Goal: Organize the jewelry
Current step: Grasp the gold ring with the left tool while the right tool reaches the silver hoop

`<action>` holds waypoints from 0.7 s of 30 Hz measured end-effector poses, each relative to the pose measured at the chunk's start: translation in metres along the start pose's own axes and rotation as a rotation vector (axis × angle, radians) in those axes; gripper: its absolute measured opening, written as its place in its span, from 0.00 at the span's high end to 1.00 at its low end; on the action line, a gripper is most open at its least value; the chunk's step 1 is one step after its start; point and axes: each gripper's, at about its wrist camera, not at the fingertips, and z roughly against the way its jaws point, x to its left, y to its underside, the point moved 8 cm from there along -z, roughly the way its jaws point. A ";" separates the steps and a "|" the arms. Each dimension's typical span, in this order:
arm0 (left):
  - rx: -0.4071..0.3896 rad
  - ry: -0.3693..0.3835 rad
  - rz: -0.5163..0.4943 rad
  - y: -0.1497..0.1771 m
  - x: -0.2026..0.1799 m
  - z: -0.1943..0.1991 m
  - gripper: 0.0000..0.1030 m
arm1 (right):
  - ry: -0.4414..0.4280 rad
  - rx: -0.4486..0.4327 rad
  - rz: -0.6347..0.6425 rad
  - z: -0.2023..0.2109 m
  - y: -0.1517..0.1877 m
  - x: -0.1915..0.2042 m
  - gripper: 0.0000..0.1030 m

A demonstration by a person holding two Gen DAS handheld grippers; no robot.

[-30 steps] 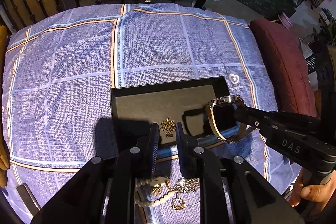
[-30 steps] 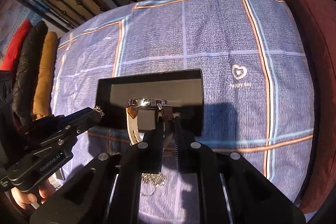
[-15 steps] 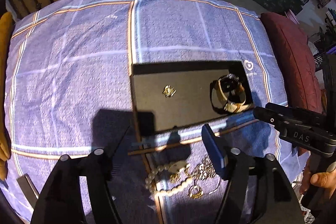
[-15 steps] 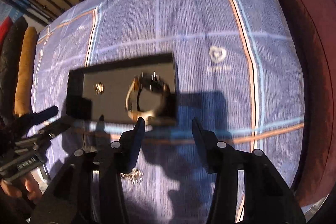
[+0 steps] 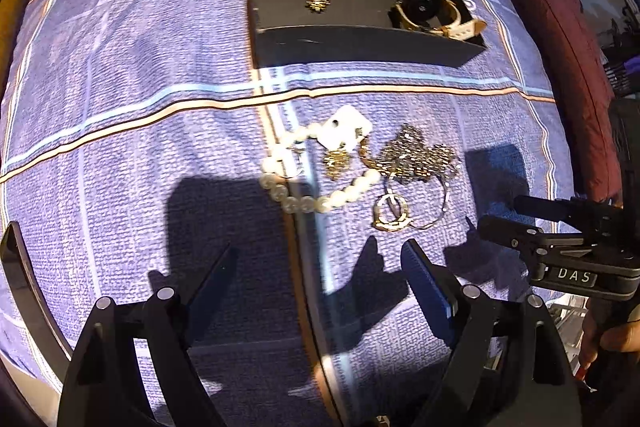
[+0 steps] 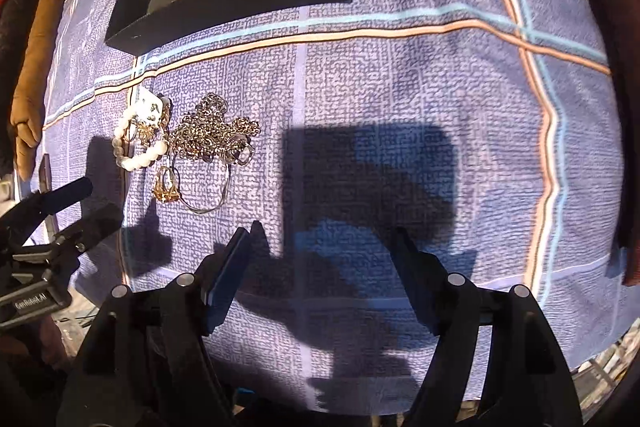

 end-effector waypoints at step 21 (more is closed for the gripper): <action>-0.015 -0.052 0.051 -0.008 -0.022 -0.038 0.78 | -0.045 -0.029 -0.023 0.008 0.006 -0.019 0.18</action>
